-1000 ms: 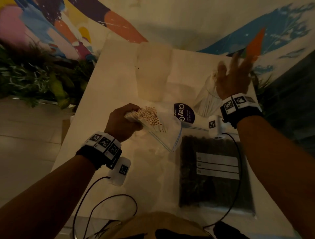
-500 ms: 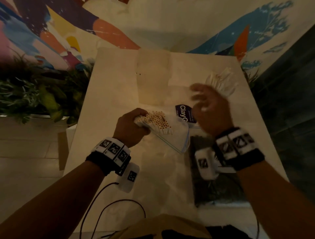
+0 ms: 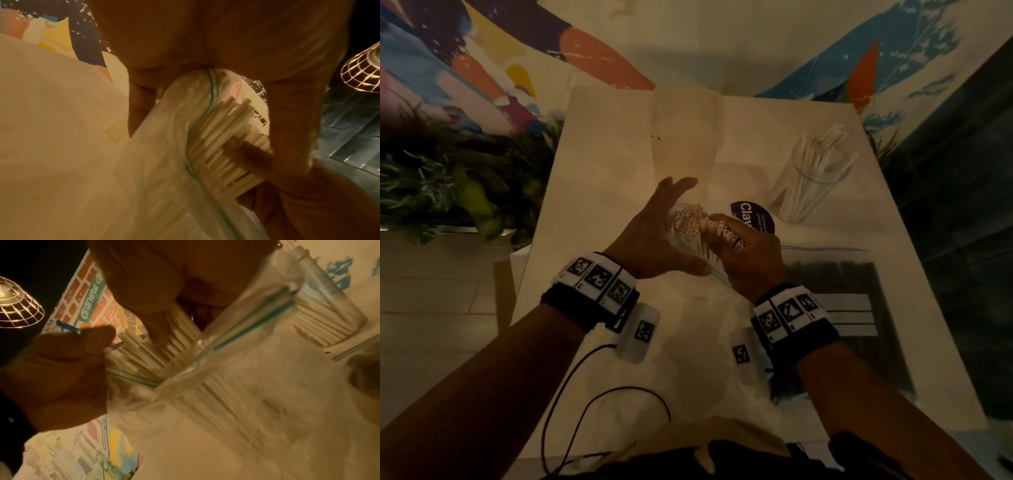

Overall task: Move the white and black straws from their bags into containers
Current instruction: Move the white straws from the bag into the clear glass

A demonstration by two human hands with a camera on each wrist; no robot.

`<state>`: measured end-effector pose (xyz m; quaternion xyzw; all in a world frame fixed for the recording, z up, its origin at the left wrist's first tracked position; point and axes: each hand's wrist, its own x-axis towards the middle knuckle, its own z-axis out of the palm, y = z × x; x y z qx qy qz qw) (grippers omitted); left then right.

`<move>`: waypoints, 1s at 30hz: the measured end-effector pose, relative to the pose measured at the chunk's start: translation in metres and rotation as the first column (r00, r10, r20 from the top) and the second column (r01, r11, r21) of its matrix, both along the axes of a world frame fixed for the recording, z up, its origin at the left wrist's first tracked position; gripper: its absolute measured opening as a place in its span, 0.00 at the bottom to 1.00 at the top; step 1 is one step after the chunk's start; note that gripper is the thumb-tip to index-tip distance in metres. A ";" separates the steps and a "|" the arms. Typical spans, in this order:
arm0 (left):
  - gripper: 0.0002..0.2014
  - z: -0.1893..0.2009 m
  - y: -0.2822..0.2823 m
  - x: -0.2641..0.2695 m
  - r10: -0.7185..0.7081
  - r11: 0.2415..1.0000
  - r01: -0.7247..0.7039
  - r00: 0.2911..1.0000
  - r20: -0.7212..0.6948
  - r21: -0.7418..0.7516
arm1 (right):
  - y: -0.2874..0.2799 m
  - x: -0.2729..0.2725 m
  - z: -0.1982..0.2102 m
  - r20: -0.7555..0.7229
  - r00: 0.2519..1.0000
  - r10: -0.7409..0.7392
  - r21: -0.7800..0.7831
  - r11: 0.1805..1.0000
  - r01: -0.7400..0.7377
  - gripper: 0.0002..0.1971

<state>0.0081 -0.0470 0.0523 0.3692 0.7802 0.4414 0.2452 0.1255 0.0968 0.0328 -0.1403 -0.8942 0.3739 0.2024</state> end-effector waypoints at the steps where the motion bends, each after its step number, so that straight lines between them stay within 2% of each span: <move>1: 0.57 0.004 0.003 0.002 0.010 1.000 -0.010 1.000 -0.020 -0.020 | 0.001 0.000 0.001 -0.011 1.000 0.014 0.009 1.000 -0.014 0.16; 5: 0.39 0.002 0.012 0.011 0.080 0.997 -0.079 0.990 -0.116 0.014 | -0.001 -0.001 -0.003 0.004 1.000 -0.012 0.160 0.987 0.011 0.22; 7: 0.30 -0.005 0.010 0.013 0.133 0.990 -0.127 0.984 -0.118 0.058 | -0.005 -0.002 -0.007 0.012 0.999 -0.043 0.159 0.986 0.040 0.23; 9: 0.25 -0.009 0.007 0.013 0.181 0.982 -0.172 0.974 -0.134 0.078 | -0.010 -0.001 -0.009 0.030 0.997 -0.065 0.168 0.984 0.059 0.24; 12: 0.23 -0.012 0.004 0.013 0.208 0.977 -0.191 0.955 -0.213 0.098 | -0.017 0.003 -0.005 0.081 0.990 -0.117 0.117 0.987 0.107 0.18; 15: 0.16 -0.015 0.002 0.013 0.264 0.964 -0.243 0.932 -0.248 0.111 | -0.022 0.006 0.003 0.135 0.982 -0.133 0.033 0.991 0.129 0.12; 20: 0.13 -0.019 -0.005 0.015 0.319 0.947 -0.295 0.905 -0.282 0.124 | -0.027 0.006 0.004 0.100 0.973 -0.208 -0.067 0.974 0.215 0.14; 22: 0.12 -0.016 -0.005 0.019 0.312 0.950 -0.288 0.896 -0.316 0.121 | -0.025 0.005 0.002 0.052 0.968 -0.244 -0.118 0.961 0.248 0.10; 27: 0.14 -0.008 0.000 0.023 0.201 0.976 -0.215 0.870 -0.449 0.018 | -0.016 0.004 0.001 0.032 0.952 -0.303 -0.205 0.931 0.303 0.03; 30: 0.17 -0.006 0.007 0.018 0.126 0.982 -0.177 0.876 -0.466 -0.068 | -0.009 -0.002 0.007 -0.057 0.946 -0.318 -0.215 0.930 0.299 0.06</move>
